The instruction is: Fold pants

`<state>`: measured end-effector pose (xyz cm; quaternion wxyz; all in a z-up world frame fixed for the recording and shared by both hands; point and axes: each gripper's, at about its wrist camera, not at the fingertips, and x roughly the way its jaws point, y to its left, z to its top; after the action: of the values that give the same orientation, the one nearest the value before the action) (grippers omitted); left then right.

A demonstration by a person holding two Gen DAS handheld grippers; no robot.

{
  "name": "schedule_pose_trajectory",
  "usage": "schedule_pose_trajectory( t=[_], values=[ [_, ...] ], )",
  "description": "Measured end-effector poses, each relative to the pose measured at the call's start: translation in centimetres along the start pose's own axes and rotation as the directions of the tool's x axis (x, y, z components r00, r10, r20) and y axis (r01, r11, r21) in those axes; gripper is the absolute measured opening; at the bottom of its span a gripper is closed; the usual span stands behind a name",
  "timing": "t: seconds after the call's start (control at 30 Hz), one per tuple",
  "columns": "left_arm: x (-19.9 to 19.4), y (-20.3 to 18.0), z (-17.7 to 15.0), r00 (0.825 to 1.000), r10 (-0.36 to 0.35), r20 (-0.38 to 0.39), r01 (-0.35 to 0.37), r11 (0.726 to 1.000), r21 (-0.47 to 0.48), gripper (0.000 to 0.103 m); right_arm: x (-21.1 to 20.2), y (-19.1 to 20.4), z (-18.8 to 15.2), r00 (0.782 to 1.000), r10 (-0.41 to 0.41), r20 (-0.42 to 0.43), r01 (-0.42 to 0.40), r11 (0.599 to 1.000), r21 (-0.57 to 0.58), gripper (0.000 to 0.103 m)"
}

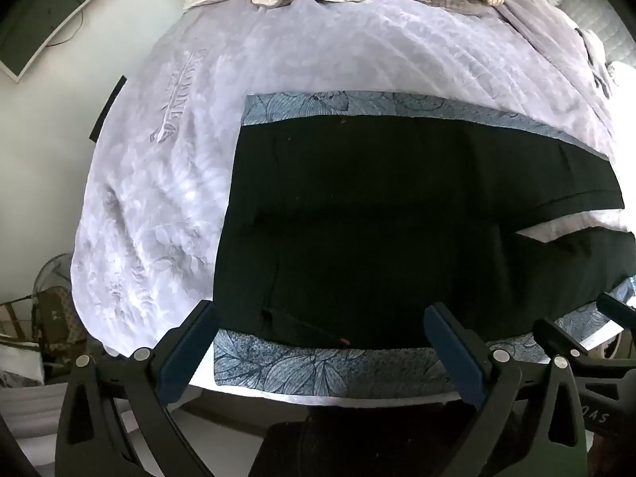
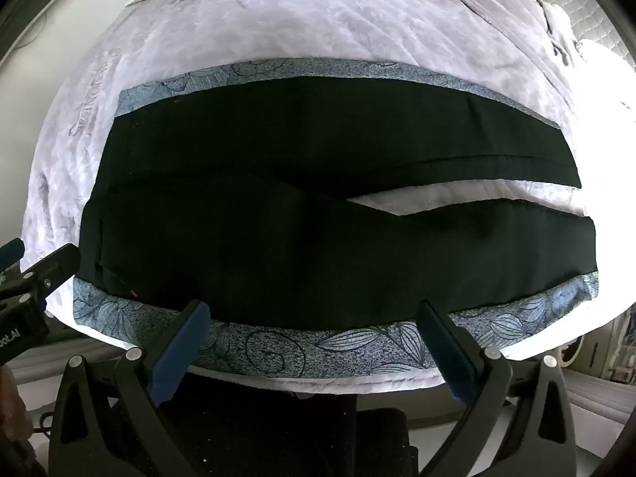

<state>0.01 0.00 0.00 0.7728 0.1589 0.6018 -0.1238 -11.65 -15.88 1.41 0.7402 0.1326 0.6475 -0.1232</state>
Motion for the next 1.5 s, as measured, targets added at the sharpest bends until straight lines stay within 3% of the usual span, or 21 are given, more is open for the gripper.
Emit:
schedule_pose_trajectory(
  t=[0.83, 1.5],
  values=[
    [0.8, 0.0, -0.6, 0.999, -0.008, -0.031, 0.008, 1.0, 0.009, 0.103, 1.0, -0.1, -0.1, 1.0, 0.017, -0.022, -0.016, 1.0, 0.019, 0.103],
    [-0.2, -1.8, 0.2, 0.999, 0.03, -0.024, -0.03, 1.0, 0.0, 0.103, 0.4, -1.7, 1.2, 0.999, 0.053, -0.005, -0.053, 0.999, 0.009, 0.103]
  ],
)
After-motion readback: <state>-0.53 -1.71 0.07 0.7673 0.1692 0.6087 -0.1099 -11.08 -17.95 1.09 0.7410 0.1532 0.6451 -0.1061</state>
